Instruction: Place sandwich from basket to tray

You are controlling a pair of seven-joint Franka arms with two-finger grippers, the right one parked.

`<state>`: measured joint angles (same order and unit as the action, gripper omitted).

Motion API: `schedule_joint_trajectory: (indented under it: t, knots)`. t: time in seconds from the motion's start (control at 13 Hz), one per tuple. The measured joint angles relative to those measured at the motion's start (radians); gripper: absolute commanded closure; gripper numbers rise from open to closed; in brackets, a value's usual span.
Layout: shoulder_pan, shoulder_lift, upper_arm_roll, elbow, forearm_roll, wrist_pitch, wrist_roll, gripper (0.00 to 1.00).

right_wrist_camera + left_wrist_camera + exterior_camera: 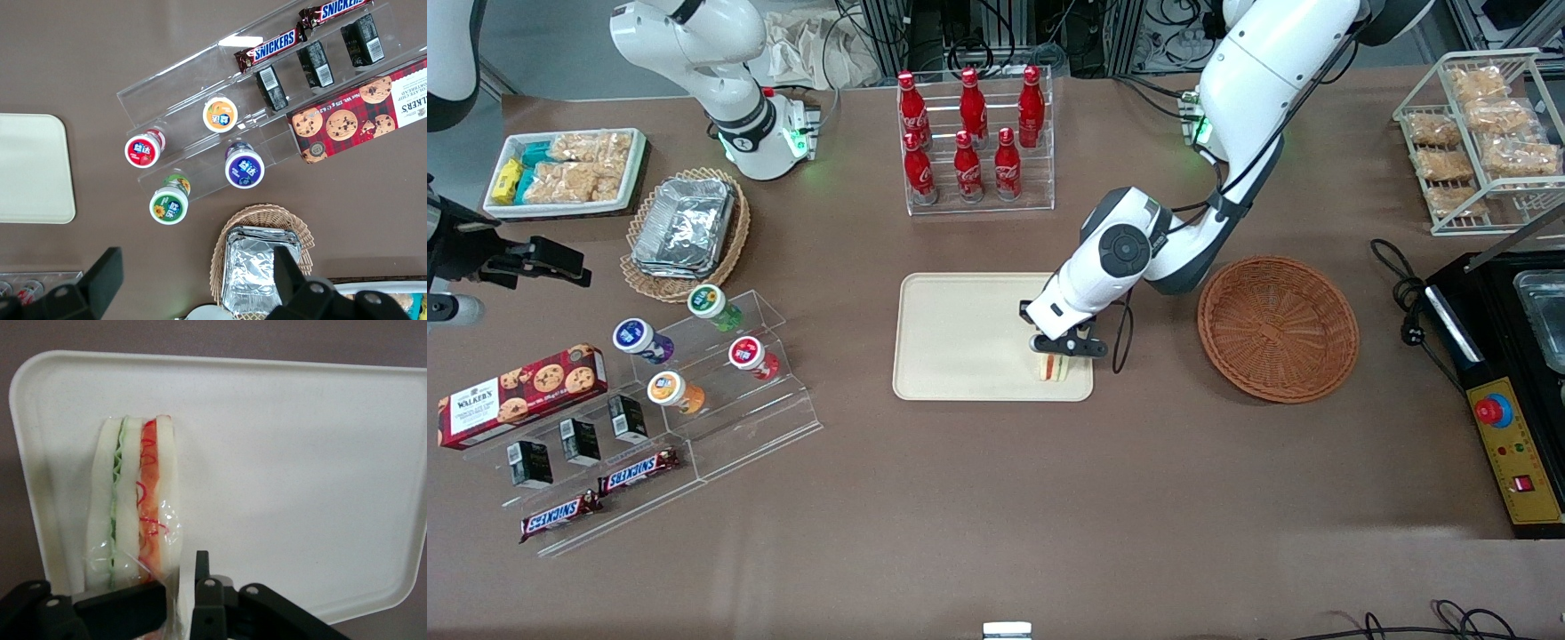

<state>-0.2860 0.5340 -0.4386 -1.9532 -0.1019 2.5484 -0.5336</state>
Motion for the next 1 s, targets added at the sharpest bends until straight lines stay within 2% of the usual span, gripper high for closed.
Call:
schedule_joint_trajectory:
  t: [0.38,0.69,1.0]
  knots:
    - [0.002,-0.028,0.000,0.017,0.005,-0.036,-0.123,0.00]
    - [0.010,-0.094,0.003,0.173,0.012,-0.330,-0.299,0.00]
    - [0.024,-0.110,0.045,0.396,0.075,-0.638,-0.344,0.00]
